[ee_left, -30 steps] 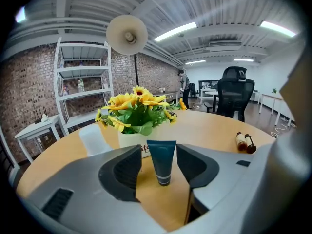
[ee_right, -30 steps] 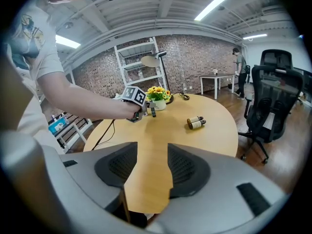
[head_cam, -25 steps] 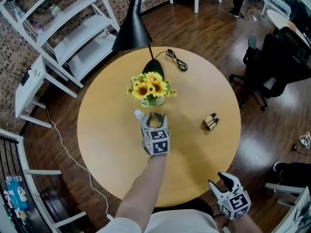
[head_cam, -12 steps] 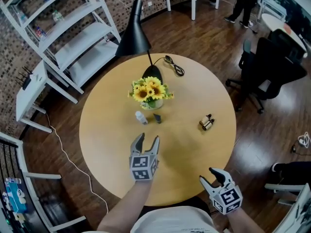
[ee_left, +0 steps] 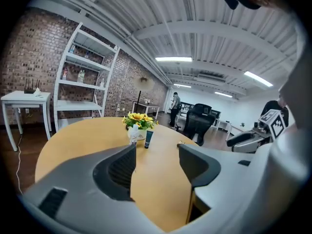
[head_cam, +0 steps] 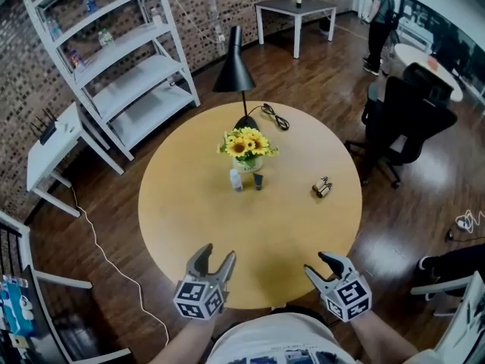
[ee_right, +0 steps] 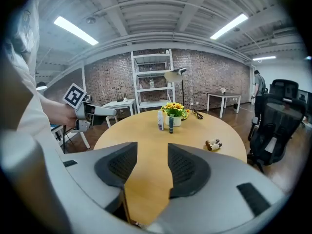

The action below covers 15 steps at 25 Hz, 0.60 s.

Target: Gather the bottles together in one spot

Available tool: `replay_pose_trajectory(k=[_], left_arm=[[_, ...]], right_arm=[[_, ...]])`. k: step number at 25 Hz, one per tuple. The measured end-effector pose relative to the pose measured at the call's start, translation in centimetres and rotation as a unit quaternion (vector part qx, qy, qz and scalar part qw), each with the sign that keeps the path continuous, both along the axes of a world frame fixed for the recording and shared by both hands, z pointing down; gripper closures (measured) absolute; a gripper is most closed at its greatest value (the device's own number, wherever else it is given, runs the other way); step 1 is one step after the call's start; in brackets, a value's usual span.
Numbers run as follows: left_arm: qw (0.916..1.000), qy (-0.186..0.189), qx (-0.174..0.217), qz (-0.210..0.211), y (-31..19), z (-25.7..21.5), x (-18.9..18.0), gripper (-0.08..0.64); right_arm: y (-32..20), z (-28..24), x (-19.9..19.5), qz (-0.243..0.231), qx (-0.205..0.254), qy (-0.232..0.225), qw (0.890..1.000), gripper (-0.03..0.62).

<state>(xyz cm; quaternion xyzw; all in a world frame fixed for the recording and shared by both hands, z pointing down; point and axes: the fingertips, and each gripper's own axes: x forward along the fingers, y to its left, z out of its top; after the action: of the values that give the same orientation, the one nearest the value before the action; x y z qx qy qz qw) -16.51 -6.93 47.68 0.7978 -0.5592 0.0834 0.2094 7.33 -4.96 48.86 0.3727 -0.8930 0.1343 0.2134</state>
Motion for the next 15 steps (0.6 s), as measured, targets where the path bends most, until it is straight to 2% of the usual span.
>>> replay_pose_trajectory(k=[7, 15], left_arm=[[0.9997, 0.014, 0.012, 0.019, 10.9, -2.7, -5.0, 0.304], [0.9985, 0.029, -0.016, 0.045, 21.3, -1.0, -8.9, 0.305]], right_arm=[[6.9, -2.8, -4.6, 0.021, 0.014, 0.006, 1.0, 0.37], [17.6, -2.8, -8.0, 0.058, 0.007, 0.018, 0.998, 0.37]])
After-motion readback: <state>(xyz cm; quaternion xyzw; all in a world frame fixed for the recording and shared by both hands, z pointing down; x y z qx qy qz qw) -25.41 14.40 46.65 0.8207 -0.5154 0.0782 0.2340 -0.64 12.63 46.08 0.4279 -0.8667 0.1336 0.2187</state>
